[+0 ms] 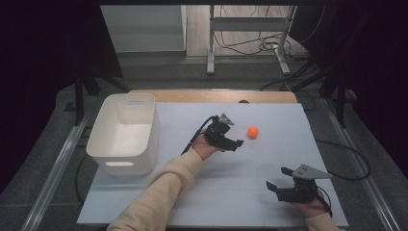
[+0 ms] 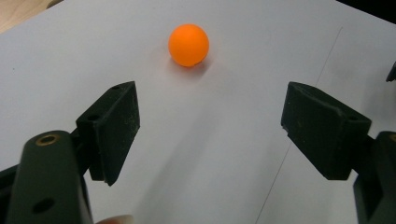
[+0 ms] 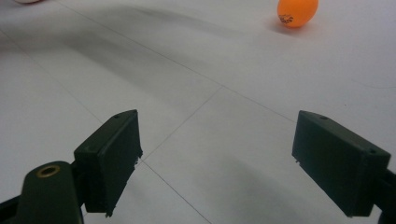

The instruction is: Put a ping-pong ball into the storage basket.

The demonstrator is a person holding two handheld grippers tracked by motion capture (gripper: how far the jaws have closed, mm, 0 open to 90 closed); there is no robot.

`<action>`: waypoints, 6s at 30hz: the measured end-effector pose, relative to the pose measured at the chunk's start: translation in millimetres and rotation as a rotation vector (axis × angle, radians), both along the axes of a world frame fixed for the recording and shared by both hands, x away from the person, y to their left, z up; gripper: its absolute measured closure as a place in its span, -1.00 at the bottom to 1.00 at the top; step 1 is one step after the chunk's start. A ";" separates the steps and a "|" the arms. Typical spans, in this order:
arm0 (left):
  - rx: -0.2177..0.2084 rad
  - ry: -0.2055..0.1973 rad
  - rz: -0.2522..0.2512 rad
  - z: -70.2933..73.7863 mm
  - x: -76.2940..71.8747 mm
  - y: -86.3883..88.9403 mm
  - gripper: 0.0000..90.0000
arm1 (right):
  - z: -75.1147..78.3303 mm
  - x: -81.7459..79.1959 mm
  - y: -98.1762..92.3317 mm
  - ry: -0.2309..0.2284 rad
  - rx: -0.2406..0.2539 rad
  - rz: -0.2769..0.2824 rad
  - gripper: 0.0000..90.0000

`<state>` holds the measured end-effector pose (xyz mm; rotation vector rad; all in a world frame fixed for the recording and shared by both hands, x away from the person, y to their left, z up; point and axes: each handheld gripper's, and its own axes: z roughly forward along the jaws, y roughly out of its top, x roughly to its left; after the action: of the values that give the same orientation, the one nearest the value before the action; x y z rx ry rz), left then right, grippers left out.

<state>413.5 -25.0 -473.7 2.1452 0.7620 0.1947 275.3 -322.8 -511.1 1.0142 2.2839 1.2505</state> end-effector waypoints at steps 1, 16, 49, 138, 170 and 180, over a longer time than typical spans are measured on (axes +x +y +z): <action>0.000 0.001 0.000 0.0 -0.1 -0.5 -0.55 | 0.0 0.0 -0.1 0.000 0.000 0.000 -0.64; -0.002 0.006 -0.011 -3.1 1.2 -6.3 -0.55 | -0.4 -0.2 -0.3 0.000 0.001 0.001 -0.64; 0.019 0.009 -0.026 -7.6 5.9 -18.4 -0.55 | -0.2 -0.5 -0.9 -0.003 0.002 -0.004 -0.64; 0.078 0.027 0.024 -32.0 54.6 -83.5 -0.54 | 0.7 -1.6 -4.5 -0.004 0.013 -0.014 -0.64; 0.072 0.074 0.054 -49.2 79.1 -85.1 -0.31 | 0.5 -2.2 -6.6 -0.004 0.012 -0.024 -0.64; 0.067 0.078 0.013 -47.7 78.1 -82.7 0.12 | 0.8 -2.5 -7.2 -0.003 0.011 -0.026 -0.64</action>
<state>491.6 -107.7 -521.5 2.2225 0.8250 0.1465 272.7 -330.0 -510.3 1.0421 2.2569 1.2553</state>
